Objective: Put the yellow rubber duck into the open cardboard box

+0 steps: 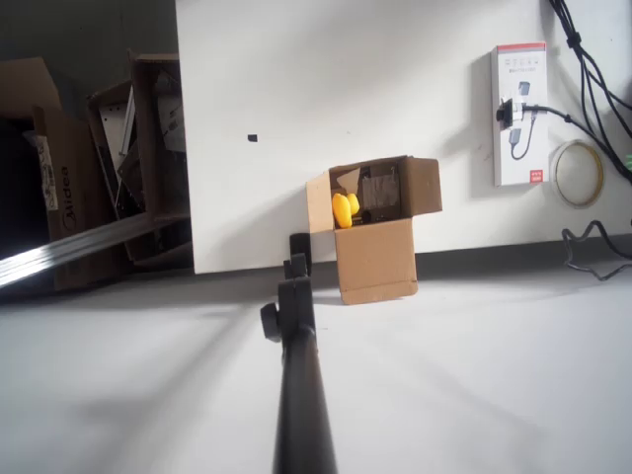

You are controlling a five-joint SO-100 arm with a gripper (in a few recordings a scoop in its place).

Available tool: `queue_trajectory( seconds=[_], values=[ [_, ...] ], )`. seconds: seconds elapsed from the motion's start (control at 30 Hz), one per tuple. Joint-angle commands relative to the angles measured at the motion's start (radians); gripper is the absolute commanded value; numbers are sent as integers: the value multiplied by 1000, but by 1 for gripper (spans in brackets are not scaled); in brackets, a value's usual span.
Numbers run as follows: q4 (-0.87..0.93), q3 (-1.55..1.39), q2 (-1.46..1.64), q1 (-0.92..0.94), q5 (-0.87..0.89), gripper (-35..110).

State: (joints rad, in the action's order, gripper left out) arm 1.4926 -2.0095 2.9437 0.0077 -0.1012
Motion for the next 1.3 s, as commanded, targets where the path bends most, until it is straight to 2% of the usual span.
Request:
queue_trajectory(
  seconds=[0.0, 0.47, 0.93, 1.27],
  values=[
    [-48, -43, 17, 40, -18, -1],
    [-258, -368, 114, 84, -32, -1],
    [-327, -603, 278, 72, -34, -1],
    [-359, -733, 278, 44, -28, -1]
  ],
)
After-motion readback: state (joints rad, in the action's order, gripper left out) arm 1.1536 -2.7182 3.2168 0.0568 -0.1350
